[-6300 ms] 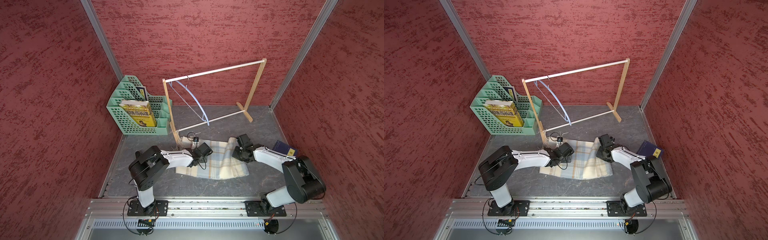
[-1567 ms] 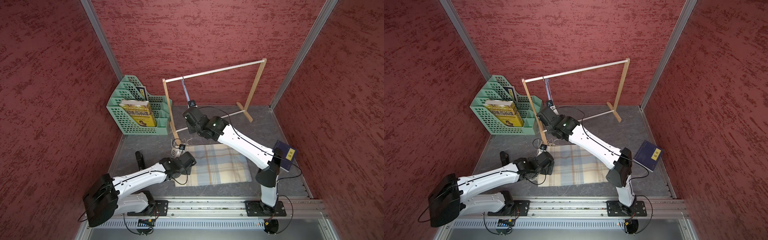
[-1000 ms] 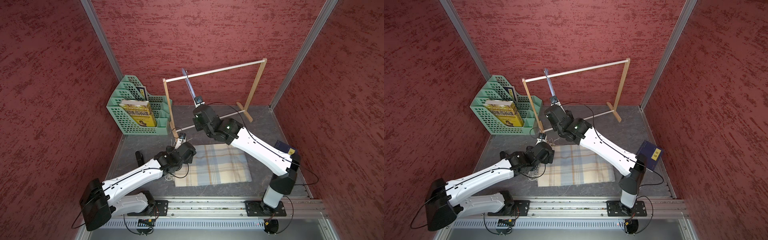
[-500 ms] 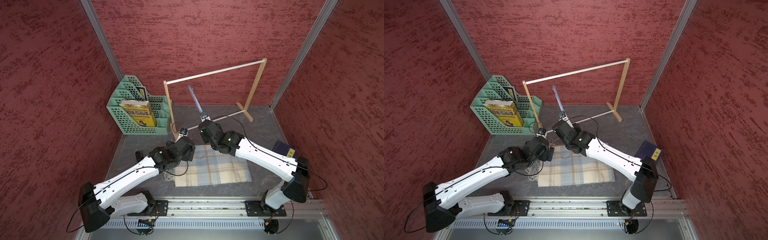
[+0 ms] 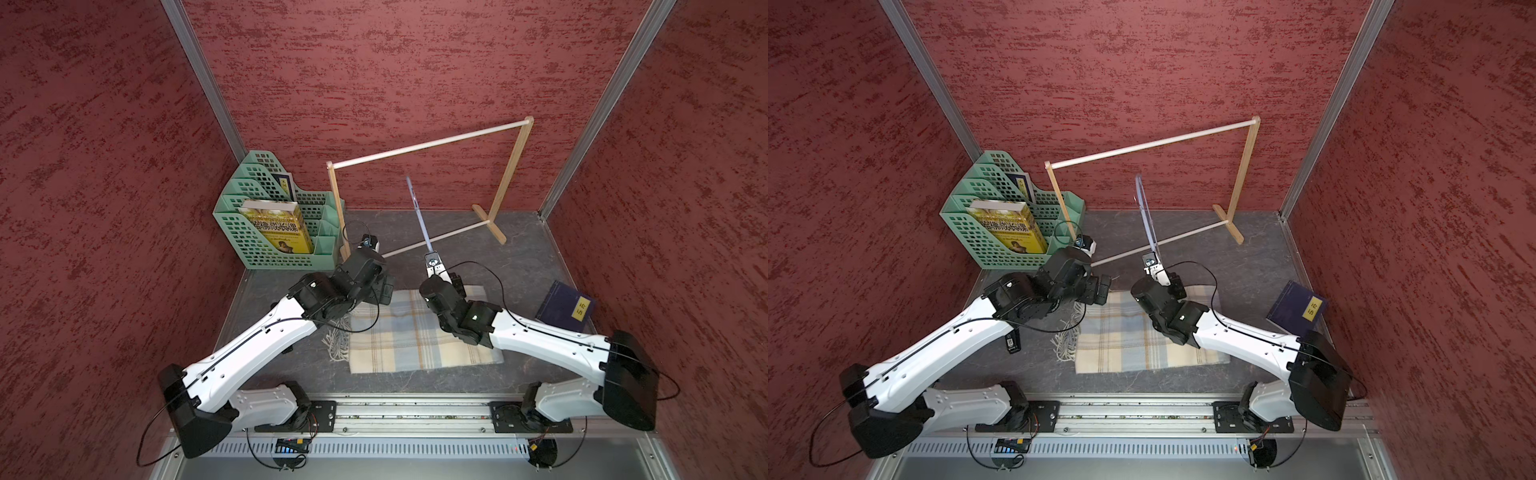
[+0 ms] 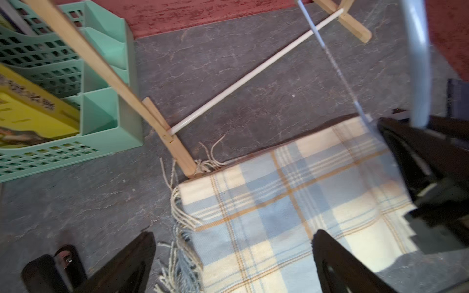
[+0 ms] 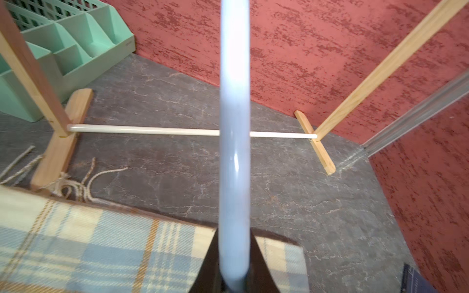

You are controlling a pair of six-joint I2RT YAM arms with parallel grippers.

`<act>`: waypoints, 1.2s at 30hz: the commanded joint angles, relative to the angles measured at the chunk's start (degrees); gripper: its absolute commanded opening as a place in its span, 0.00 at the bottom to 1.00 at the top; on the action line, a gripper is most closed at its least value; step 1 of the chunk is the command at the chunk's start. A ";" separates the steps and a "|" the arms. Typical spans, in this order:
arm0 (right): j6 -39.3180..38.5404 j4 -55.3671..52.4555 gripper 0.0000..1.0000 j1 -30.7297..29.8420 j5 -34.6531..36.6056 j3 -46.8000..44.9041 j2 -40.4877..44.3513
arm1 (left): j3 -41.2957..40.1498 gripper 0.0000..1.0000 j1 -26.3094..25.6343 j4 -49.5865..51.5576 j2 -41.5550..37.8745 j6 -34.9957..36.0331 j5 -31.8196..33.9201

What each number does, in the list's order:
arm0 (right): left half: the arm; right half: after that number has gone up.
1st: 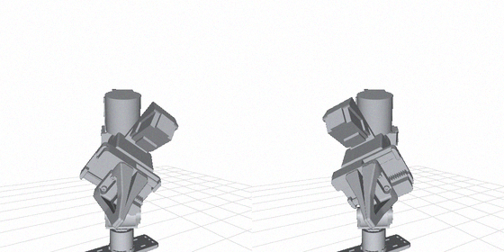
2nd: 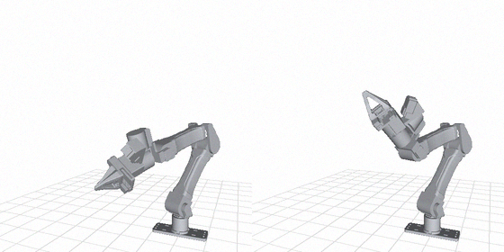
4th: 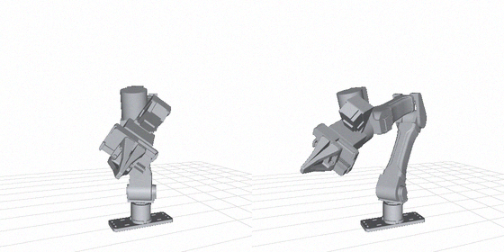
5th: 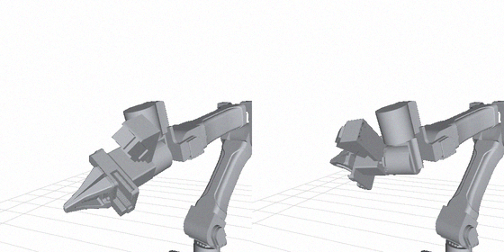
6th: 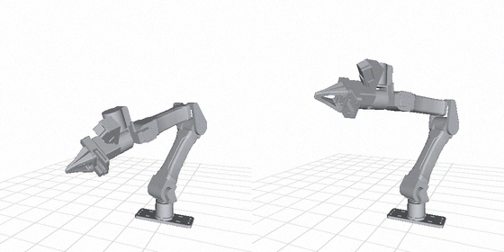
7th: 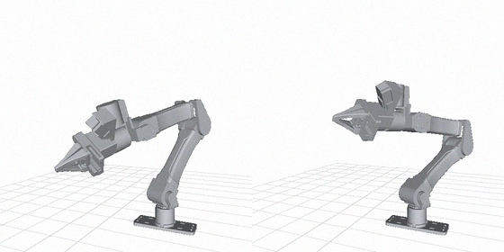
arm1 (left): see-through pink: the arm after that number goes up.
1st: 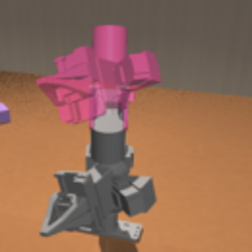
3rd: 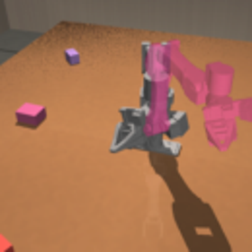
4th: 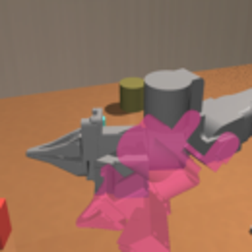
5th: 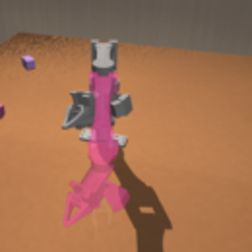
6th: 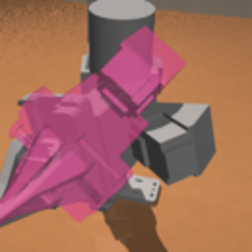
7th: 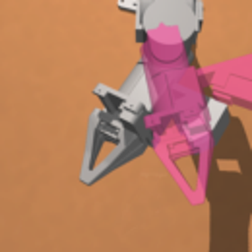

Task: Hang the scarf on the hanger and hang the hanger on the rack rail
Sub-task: Pick up the hanger from the clothesline.

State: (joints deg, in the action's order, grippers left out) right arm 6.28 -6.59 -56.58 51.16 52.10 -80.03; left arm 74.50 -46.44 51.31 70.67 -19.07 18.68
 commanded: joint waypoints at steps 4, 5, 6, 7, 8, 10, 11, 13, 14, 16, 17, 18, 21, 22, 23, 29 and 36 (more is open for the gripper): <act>-11.79 25.55 0.00 -1.88 16.23 -2.85 -8.48 | 9.49 1.00 0.07 -8.38 7.74 -3.67 -13.10; -13.07 27.33 0.00 -1.93 16.58 -2.73 -9.66 | 10.81 1.00 -0.02 -9.36 8.66 -4.08 -13.86; -13.90 28.62 0.00 -1.94 16.68 -2.33 -10.69 | 11.77 0.99 -0.12 -10.56 9.38 -4.72 -14.57; -14.27 29.26 0.00 -1.98 16.69 -1.84 -11.49 | 12.36 0.99 -0.14 -12.00 9.78 -5.49 -14.97; -14.68 29.89 0.00 -1.92 16.59 -1.46 -12.22 | 12.64 0.98 -0.15 -13.52 10.16 -6.30 -15.20; -15.48 31.09 0.00 -1.95 16.06 -0.55 -13.08 | 12.39 0.96 0.24 -16.34 10.62 -8.87 -14.85; -15.93 31.48 0.00 -1.88 15.81 -0.21 -13.39 | 11.89 0.95 0.55 -17.62 10.77 -9.87 -14.69; -16.45 31.56 0.00 -1.86 15.24 0.57 -14.15 | 10.47 0.92 1.21 -20.24 10.72 -11.77 -14.84; -16.50 31.55 0.00 -1.83 14.82 0.86 -14.51 | 9.70 0.90 1.48 -21.59 10.55 -12.46 -15.08; -16.44 31.70 0.00 -1.75 14.27 1.23 -15.31 | 8.36 0.89 1.84 -23.75 9.64 -13.21 -15.09; -16.33 31.69 0.00 -1.61 13.93 1.51 -15.95 | 8.14 0.88 1.91 -24.29 8.97 -13.22 -14.83; -16.26 31.30 0.00 -1.46 13.82 1.95 -16.57 | 8.46 0.88 2.29 -23.94 8.42 -12.89 -14.38; -14.87 28.61 0.00 -0.99 13.29 3.15 -18.13 | 12.44 0.89 3.99 -19.16 7.49 -11.03 -11.63; -14.22 27.91 0.00 -0.95 13.05 3.31 -18.26 | 13.77 0.90 4.90 -17.79 7.40 -10.54 -11.09; -13.54 27.15 0.00 -0.98 12.70 3.48 -18.23 | 14.73 0.90 5.87 -16.68 7.43 -10.45 -11.08; -9.98 22.58 0.00 -0.99 11.10 5.03 -17.80 | 16.42 0.93 9.62 -16.54 8.98 -9.80 -12.22; -6.98 18.73 0.00 -0.98 10.55 6.53 -17.40 | 14.42 0.93 10.13 -20.41 12.83 -13.57 -14.17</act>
State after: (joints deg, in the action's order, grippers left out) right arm -3.55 13.30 -57.54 61.73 56.29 -98.17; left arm 90.26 -36.32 33.54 81.54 -30.76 5.91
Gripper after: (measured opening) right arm 0.144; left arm 0.929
